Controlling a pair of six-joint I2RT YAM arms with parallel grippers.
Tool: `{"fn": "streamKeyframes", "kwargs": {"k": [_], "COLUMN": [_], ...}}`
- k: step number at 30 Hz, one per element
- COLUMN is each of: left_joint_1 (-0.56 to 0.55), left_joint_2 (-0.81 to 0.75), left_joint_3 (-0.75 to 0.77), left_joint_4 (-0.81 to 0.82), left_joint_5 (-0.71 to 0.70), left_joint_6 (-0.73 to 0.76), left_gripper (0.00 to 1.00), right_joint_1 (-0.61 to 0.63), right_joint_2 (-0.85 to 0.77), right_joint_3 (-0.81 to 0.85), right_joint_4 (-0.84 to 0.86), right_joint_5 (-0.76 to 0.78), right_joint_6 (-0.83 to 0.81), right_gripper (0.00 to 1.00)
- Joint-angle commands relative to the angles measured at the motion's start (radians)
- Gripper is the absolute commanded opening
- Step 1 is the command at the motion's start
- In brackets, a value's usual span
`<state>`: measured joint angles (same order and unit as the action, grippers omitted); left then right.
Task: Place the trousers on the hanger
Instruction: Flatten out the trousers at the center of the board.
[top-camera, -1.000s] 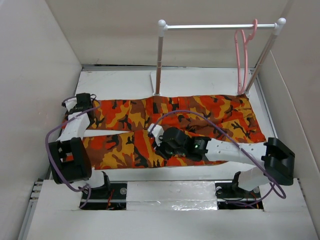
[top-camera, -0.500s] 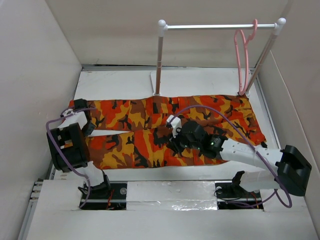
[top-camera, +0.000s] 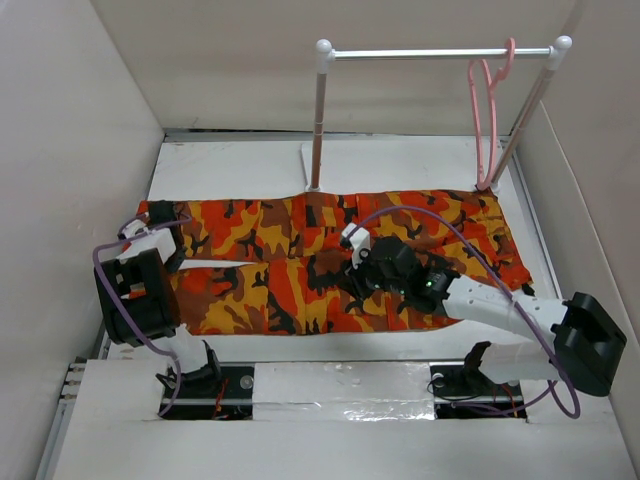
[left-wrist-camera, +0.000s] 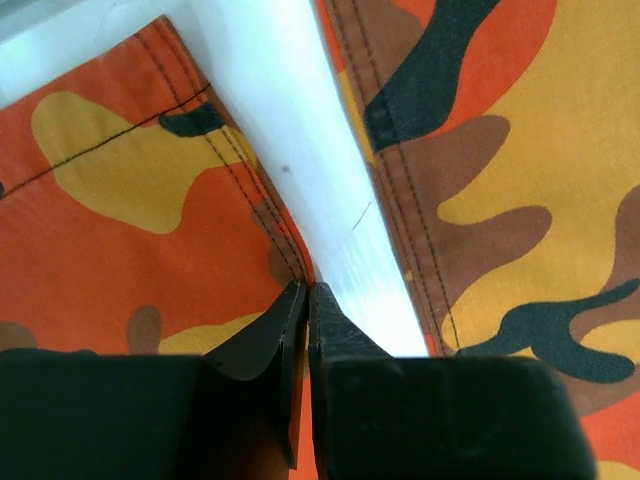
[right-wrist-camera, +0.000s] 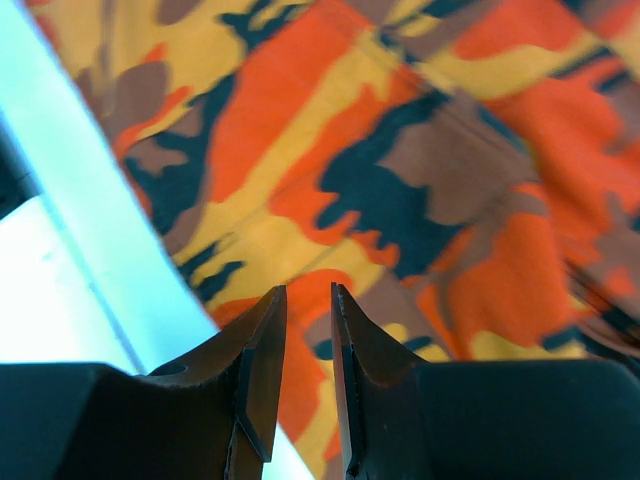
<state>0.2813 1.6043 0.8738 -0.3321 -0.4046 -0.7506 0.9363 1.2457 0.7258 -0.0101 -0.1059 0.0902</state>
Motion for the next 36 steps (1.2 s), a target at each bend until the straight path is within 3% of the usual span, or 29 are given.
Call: {"fn": "streamKeyframes", "kwargs": {"k": [1,9,15,19,22,23,28,31,33,34,35,36], "left_joint_1": [0.001,-0.027,-0.037,-0.037,-0.037,-0.037,-0.037,0.005,0.056,0.079,0.135,0.166], "left_joint_2": [-0.061,-0.217,-0.06,0.068,0.08,0.059,-0.194,-0.343,-0.427,-0.443,-0.455,-0.463], "left_joint_3": [-0.067,0.036,0.189,0.255,0.248,0.208,0.07,-0.007,-0.062,-0.076,-0.1,-0.111], "left_joint_4": [0.022,0.005,-0.067,-0.073,-0.033,-0.01,0.079,0.088,0.093,0.078,0.065,0.055], "left_joint_5": [0.021,0.006,-0.026,-0.004,0.033,0.052,0.038,0.012,0.012,0.019,0.036,0.047], "left_joint_6": [-0.039,-0.05,-0.032,0.0,0.008,0.01,-0.003,-0.024,-0.029,-0.035,-0.049,-0.052], "left_gripper": [0.0,0.0,0.0,0.19,0.31,0.42,0.54,0.68,0.65,0.6,0.33,0.19], "right_joint_1": [-0.028,-0.037,-0.047,-0.047,-0.047,-0.047,-0.047,-0.047,-0.038,-0.037,-0.037,-0.028], "right_joint_2": [-0.031,-0.02,-0.008,-0.009,-0.002,0.004,0.003,0.0,-0.002,-0.005,-0.008,-0.012], "right_joint_3": [-0.016,-0.025,-0.022,-0.025,-0.025,-0.026,-0.025,-0.028,-0.026,-0.025,-0.025,-0.026], "right_joint_4": [0.058,0.071,0.07,0.071,0.079,0.081,0.088,0.093,0.096,0.093,0.091,0.091], "right_joint_5": [-0.002,-0.018,-0.009,0.002,-0.003,-0.009,-0.026,-0.035,-0.04,-0.041,-0.041,-0.038], "right_joint_6": [0.013,0.016,0.017,0.019,0.02,0.02,0.022,0.023,0.023,0.022,0.022,0.022], "right_gripper": [0.3,0.31,0.31,0.31,0.31,0.31,0.31,0.31,0.28,0.18,0.12,0.06]}}
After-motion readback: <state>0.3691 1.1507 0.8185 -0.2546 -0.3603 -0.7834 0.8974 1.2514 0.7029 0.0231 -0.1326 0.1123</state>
